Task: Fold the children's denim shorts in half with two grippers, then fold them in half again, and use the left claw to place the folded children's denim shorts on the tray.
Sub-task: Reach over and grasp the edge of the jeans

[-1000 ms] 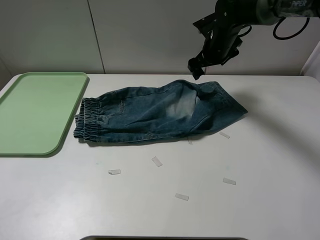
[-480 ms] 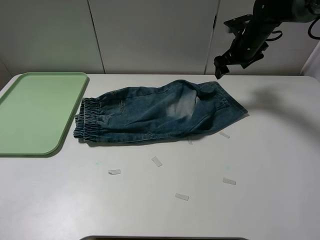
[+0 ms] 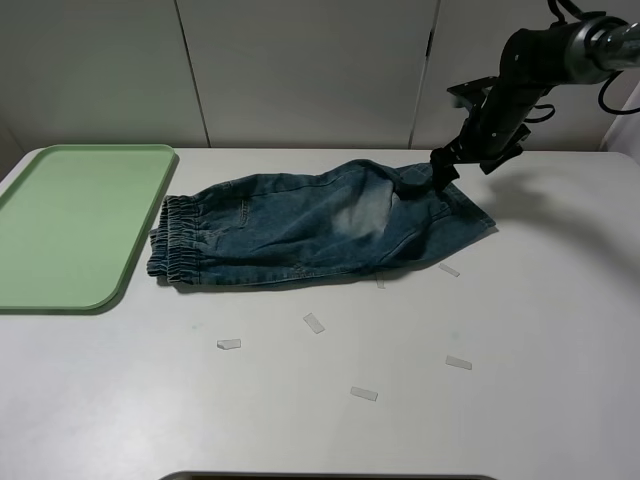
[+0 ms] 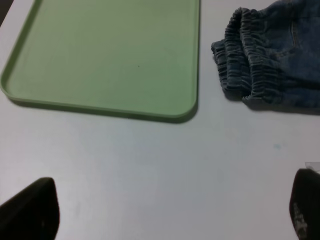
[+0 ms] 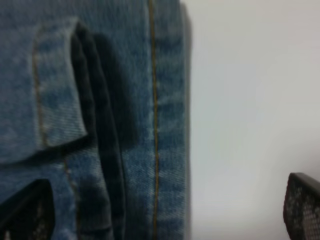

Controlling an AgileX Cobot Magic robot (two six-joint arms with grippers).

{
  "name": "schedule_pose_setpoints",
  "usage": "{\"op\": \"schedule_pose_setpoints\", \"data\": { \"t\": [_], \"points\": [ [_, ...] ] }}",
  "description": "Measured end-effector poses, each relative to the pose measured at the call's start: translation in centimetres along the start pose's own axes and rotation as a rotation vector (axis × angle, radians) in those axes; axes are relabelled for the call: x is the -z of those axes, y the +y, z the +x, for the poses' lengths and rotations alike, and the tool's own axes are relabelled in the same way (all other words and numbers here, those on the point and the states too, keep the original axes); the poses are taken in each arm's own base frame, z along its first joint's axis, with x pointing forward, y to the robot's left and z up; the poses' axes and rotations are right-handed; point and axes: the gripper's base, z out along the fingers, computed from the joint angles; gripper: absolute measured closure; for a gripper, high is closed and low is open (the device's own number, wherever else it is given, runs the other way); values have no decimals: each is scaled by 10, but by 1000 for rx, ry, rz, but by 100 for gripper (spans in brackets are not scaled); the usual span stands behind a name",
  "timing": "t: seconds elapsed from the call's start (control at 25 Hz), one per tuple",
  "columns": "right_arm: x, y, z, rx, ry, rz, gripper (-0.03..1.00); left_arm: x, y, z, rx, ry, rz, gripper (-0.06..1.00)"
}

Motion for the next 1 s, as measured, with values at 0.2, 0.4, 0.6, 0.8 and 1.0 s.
{"op": "schedule_pose_setpoints", "data": {
  "t": [0.2,0.4,0.6,0.8,1.0],
  "points": [
    [-27,1,9,-3,42,-13,27,0,0,0,0,1,0,3],
    [-38,2,13,-6,55,-19,27,0,0,0,0,1,0,3],
    [-43,3,14,-8,64,-26,27,0,0,0,0,1,0,3],
    [-47,0,15,-28,71,-40,27,0,0,0,0,1,0,3],
    [-48,2,16,-42,77,-56,35,0,0,0,0,1,0,3]
  ]
}}
